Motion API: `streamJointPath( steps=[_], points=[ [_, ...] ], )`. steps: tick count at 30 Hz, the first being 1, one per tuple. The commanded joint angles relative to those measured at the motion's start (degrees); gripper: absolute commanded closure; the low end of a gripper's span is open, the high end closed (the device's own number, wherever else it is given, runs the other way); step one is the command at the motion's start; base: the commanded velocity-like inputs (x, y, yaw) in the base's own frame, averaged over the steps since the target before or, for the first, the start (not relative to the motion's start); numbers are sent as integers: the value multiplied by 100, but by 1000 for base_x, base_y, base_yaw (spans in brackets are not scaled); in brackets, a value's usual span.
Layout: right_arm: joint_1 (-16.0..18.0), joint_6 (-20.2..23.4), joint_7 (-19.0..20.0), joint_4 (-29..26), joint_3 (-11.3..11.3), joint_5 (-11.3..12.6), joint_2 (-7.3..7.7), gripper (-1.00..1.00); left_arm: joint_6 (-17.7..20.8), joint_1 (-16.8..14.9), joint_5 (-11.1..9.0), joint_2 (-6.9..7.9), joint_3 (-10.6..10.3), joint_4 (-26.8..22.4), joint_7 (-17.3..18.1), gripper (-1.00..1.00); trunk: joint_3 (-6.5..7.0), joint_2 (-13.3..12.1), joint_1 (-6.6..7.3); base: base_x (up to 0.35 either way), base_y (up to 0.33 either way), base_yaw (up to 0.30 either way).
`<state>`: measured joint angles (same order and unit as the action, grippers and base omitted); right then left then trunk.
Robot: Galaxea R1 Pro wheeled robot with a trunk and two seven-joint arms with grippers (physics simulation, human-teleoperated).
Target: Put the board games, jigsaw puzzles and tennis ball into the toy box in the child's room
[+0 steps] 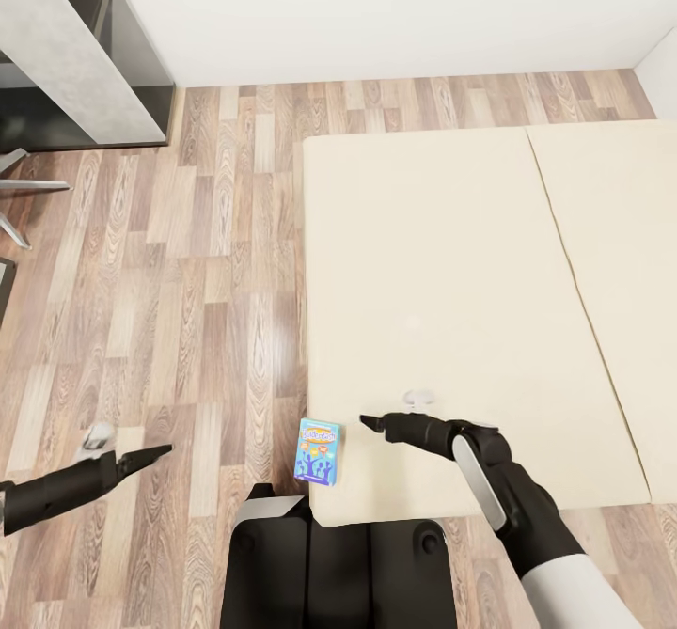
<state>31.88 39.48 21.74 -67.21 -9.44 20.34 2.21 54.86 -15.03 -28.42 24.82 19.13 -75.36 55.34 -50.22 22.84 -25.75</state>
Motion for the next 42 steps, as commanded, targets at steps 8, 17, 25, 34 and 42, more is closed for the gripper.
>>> streamJointPath(
  steps=[8,17,25,34,42],
  points=[
    [-2,70,-36,-94,-10,-3,38,-100,0,7,667,-20,164,207,-134,-100,-5,9,-3,0,0,-1],
    [-6,77,-54,-105,-9,-10,45,-100,-3,7,852,-29,185,277,-170,-100,37,9,-3,0,0,-48],
    [-7,78,-56,-100,-13,-7,43,-100,-2,6,870,-30,187,284,-156,-100,102,9,-3,0,0,-74],
    [-7,85,-56,-102,-14,4,42,-100,-2,6,873,-31,187,285,-147,-100,183,9,-3,0,0,-74],
    [-7,86,-56,-107,-14,-6,42,-100,-2,4,867,-30,187,285,-135,-100,256,9,-3,0,0,-73]
  ],
)
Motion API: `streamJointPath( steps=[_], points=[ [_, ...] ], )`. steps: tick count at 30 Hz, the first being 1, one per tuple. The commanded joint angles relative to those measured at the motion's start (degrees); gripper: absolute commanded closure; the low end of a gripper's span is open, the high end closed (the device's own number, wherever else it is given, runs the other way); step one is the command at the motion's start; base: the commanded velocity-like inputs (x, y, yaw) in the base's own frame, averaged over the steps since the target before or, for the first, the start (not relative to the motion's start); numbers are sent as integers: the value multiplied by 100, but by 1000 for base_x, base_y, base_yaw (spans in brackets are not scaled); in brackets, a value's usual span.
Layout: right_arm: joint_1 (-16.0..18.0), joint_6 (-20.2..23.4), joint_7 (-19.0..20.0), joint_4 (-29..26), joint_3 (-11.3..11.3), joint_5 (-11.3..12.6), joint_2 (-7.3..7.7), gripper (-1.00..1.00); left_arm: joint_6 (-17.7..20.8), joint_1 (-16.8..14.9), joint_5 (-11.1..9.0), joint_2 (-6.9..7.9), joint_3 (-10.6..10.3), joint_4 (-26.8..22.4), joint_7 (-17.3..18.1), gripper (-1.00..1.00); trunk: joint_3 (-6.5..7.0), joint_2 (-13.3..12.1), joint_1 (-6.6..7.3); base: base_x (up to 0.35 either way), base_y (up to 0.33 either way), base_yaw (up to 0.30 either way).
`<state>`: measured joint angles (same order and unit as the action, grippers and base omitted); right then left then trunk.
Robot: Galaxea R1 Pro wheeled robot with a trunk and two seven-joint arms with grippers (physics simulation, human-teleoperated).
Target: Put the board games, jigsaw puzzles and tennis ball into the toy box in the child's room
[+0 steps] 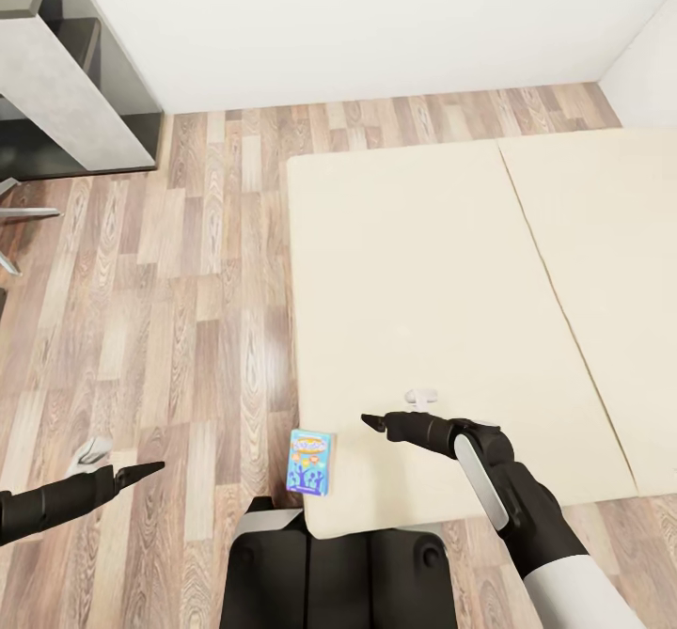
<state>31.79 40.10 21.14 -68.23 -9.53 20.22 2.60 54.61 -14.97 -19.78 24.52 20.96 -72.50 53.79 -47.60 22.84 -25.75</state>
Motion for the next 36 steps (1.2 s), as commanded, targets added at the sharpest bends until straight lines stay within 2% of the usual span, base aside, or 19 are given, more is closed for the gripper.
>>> streamJointPath(
  steps=[1,11,21,36],
  points=[
    [3,24,4,-5,-5,8,4,-100,22,-2,3,0,5,-1,19,-100,4,8,-4,0,0,-73],
    [3,16,-6,-1,-12,-43,-27,-100,20,-1,0,-6,5,-3,23,-100,60,8,-4,0,0,-39],
    [3,3,-5,18,-7,-29,-2,-100,18,0,0,-8,-2,-9,32,-100,67,8,-4,0,0,124],
    [3,-25,-5,29,-9,-35,4,-100,15,-2,0,-8,-3,-10,35,-100,67,8,-4,0,0,20]
  ],
)
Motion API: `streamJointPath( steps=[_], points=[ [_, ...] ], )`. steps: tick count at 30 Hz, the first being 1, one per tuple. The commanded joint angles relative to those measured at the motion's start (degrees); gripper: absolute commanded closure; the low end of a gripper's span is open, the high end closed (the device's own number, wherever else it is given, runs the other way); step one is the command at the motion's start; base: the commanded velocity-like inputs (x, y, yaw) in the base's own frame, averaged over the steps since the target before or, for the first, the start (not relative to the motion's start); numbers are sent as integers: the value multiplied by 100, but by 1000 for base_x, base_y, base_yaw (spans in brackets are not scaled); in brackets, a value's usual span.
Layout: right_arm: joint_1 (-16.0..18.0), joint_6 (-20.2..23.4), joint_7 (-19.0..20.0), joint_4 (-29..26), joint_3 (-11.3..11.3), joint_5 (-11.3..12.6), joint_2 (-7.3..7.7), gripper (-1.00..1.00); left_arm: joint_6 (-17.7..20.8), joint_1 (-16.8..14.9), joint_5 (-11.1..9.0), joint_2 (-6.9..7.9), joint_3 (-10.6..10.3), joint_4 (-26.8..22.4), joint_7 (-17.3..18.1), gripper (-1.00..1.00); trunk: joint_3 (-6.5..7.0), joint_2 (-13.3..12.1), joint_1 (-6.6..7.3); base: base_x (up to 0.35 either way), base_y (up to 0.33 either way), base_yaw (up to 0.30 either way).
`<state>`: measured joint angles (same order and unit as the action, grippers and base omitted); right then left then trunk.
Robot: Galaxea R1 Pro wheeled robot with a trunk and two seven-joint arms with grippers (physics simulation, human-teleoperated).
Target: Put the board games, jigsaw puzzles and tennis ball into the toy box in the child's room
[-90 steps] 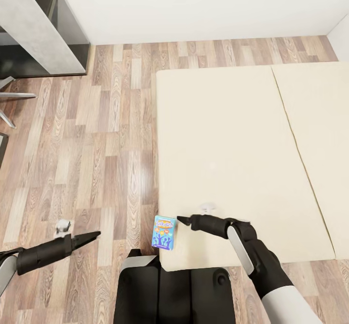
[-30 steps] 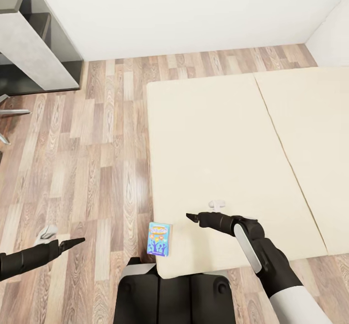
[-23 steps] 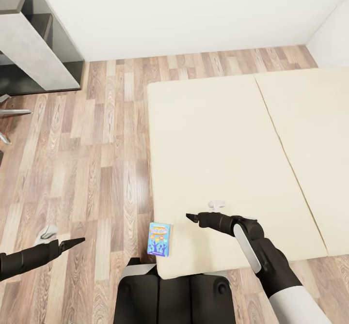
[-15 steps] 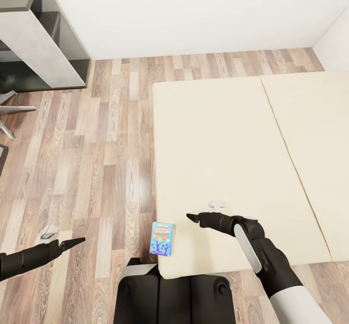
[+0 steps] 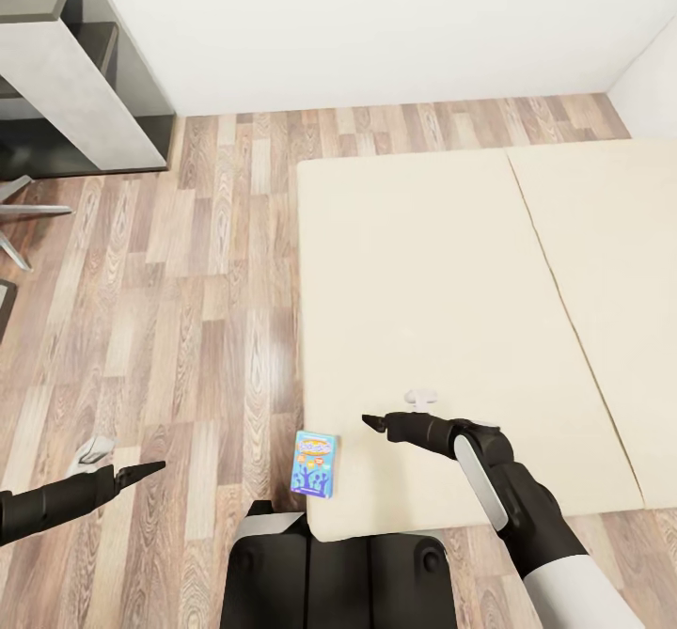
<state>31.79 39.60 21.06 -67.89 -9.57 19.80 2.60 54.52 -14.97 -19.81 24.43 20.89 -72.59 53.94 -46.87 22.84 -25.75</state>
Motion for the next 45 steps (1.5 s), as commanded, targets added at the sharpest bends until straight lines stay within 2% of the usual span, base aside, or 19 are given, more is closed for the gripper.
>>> streamJointPath(
  steps=[1,20,45],
  points=[
    [2,24,4,-5,-4,8,4,-100,24,-3,4,0,4,-1,19,-100,-6,9,-3,0,0,43],
    [2,4,4,13,-4,14,4,-100,25,1,4,0,-5,-1,20,-100,9,9,-3,0,0,168],
    [2,-6,4,22,-3,16,4,-100,24,-2,4,0,-23,-1,15,-100,87,9,-3,0,0,12]
  ],
)
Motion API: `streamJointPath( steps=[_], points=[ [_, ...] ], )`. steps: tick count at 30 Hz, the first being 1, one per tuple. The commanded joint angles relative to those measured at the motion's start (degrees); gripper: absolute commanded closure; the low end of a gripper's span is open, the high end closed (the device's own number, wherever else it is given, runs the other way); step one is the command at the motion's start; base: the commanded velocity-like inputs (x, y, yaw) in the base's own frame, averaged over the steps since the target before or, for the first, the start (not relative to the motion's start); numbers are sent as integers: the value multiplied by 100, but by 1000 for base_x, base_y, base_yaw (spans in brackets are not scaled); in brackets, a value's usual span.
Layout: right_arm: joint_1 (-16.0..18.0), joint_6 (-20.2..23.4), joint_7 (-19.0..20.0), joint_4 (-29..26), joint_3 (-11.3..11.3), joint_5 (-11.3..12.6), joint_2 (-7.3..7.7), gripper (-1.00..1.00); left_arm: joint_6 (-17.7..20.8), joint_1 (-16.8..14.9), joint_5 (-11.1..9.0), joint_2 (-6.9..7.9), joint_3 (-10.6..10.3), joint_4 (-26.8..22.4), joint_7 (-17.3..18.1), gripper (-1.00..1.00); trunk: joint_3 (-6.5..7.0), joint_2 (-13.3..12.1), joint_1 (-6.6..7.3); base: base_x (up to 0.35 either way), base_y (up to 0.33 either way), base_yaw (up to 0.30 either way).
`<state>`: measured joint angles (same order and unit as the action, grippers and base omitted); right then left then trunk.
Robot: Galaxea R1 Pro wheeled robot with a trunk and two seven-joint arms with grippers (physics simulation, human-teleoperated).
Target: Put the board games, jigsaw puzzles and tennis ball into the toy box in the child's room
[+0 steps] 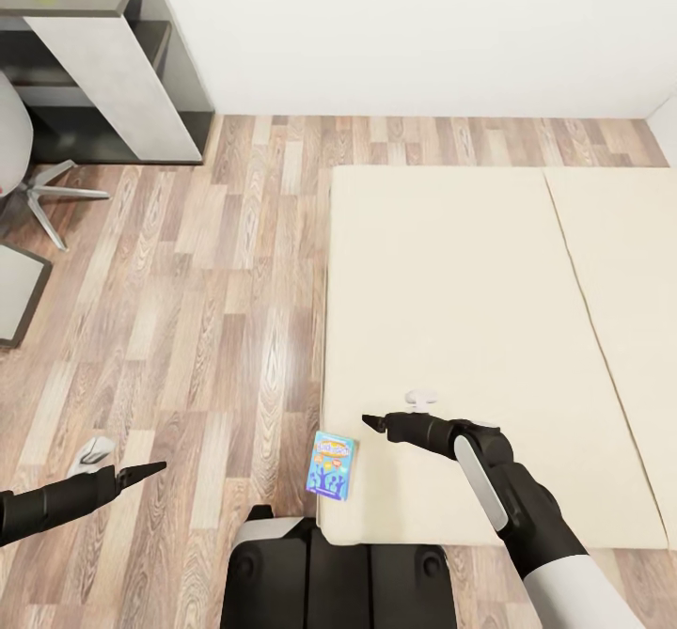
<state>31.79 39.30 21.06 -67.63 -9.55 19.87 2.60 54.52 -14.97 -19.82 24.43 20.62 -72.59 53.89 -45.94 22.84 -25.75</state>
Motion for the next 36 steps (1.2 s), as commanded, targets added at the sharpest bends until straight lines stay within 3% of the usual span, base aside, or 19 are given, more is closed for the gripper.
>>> streamJointPath(
  steps=[1,36],
  points=[
    [2,25,3,-5,-7,8,4,-100,24,-1,4,0,4,-1,21,-100,1,8,-4,0,0,0],
    [2,17,-21,-5,-12,-25,-20,-100,24,-4,4,0,4,-1,16,-100,324,8,-4,0,0,31]
  ],
)
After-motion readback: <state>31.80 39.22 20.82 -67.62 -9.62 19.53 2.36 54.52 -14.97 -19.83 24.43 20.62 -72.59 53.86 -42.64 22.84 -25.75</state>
